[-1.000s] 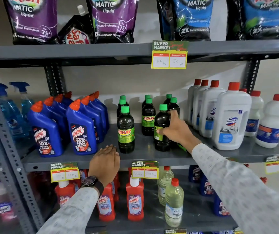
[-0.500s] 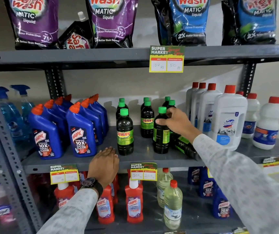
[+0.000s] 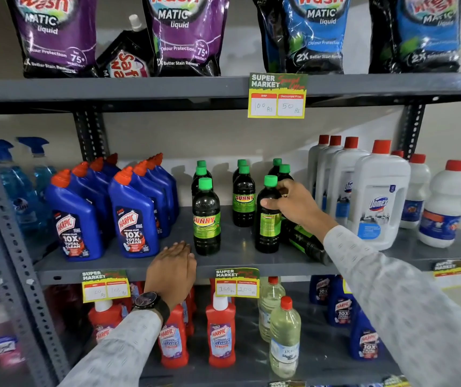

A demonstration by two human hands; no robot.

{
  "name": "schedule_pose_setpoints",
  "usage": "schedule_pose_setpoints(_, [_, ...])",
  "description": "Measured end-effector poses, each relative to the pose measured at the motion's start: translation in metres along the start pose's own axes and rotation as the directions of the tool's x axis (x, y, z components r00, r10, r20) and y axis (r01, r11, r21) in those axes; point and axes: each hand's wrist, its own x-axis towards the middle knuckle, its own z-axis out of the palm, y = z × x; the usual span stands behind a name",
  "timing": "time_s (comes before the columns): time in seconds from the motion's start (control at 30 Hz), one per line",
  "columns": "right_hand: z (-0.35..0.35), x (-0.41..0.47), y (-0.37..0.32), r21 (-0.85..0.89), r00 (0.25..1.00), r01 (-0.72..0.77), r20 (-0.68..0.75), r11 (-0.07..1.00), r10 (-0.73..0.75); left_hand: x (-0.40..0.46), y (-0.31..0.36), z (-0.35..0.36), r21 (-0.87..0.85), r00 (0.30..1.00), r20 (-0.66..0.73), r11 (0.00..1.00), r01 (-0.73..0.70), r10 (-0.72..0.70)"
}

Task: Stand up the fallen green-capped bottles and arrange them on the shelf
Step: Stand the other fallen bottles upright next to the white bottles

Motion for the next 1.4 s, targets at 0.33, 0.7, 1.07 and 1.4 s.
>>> schedule_pose_setpoints(0.33, [-0.002, 0.003, 0.005, 0.122, 0.996, -0.038, 0.086, 0.992, 0.028, -0.001, 0.001, -0.002, -0.004, 1.000, 0.002, 1.000, -0.001, 0.001])
schedule_pose_setpoints(0.7, [0.007, -0.007, 0.001, 0.001, 0.999, 0.018, -0.031, 1.000, -0.018, 0.000, -0.003, -0.001, -0.005, 1.000, 0.003, 1.000, 0.006, -0.006])
schedule_pose_setpoints(1.07, [0.008, -0.006, 0.009, 0.005, 0.995, 0.066, -0.074, 0.998, -0.066, 0.000, -0.002, 0.003, -0.024, 1.000, -0.028, 1.000, 0.008, -0.009])
schedule_pose_setpoints(1.4, [-0.025, -0.010, 0.018, -0.320, 0.991, 0.018, -0.123, 0.947, -0.060, 0.000, -0.003, 0.004, -0.014, 1.000, -0.024, 1.000, 0.001, -0.002])
